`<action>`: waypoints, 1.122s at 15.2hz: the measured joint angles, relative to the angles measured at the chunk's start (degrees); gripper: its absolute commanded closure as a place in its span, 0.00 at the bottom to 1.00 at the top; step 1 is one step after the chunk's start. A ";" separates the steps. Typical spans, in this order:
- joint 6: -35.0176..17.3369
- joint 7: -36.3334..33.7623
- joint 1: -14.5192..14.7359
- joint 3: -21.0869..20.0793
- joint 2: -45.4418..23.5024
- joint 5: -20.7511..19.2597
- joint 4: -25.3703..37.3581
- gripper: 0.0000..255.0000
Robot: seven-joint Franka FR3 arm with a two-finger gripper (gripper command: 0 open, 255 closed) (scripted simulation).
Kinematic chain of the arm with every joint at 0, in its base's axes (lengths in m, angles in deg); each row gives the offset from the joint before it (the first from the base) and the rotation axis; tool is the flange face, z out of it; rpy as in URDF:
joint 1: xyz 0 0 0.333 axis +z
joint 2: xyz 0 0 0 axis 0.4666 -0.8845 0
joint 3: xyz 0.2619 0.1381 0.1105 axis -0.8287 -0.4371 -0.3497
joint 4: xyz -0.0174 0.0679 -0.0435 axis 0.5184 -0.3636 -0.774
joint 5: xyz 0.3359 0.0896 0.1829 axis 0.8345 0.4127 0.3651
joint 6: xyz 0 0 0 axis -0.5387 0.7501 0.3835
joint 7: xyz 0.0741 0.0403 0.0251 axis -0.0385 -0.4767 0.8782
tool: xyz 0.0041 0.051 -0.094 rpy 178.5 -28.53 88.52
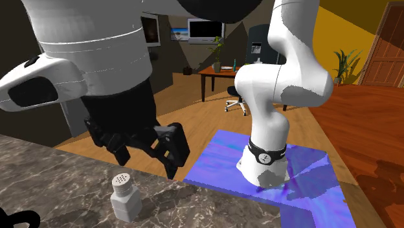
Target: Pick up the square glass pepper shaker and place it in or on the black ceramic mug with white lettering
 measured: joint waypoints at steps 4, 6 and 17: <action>-4.52 5.11 -0.91 2.90 -8.38 1.20 4.42 0.00; -6.33 6.73 -1.27 3.66 -11.23 1.81 5.57 0.00; -12.45 7.57 -1.82 4.40 -14.40 2.08 2.70 0.00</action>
